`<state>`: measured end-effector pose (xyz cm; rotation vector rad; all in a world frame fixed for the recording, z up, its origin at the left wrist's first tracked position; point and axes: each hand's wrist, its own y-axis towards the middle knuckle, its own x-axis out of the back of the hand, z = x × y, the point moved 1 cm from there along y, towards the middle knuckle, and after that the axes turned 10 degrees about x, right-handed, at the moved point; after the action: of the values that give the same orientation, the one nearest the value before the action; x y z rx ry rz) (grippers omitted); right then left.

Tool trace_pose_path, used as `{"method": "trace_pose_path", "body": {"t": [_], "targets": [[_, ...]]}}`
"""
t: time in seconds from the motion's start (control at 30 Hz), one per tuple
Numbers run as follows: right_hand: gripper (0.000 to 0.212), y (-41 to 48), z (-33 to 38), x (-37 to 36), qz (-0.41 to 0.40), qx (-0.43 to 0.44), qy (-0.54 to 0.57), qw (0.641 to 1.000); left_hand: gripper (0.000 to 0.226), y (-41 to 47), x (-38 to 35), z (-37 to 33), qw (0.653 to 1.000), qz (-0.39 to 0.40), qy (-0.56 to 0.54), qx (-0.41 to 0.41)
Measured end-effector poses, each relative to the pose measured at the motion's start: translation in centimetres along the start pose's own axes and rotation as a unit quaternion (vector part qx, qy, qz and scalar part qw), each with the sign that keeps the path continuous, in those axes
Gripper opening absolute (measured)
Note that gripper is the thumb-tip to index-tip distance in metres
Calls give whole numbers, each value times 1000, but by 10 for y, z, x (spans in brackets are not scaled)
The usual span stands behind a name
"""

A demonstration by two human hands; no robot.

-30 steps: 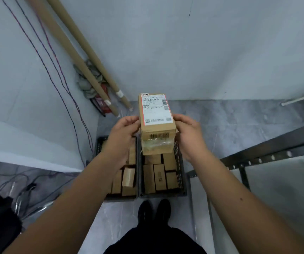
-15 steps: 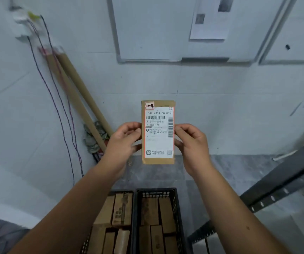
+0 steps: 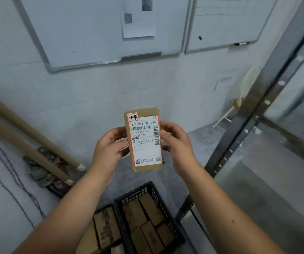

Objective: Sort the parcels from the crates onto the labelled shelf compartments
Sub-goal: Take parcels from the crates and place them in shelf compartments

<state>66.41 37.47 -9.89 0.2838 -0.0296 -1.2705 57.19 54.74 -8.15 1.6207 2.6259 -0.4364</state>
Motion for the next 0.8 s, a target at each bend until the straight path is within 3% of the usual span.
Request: {"method": "trace_pose_path", "body": {"t": [0.3, 0.7, 0.8], "targets": [[30, -126, 19, 38, -209, -32, -42, 976, 30, -42, -26, 38, 973, 212, 62, 67], [37, -315, 80, 104, -435, 16, -60, 898, 30, -162, -118, 72, 886, 438, 126, 87], [31, -371, 93, 115, -475, 23, -57, 878, 30, -208, -134, 85, 863, 477, 141, 89]]}}
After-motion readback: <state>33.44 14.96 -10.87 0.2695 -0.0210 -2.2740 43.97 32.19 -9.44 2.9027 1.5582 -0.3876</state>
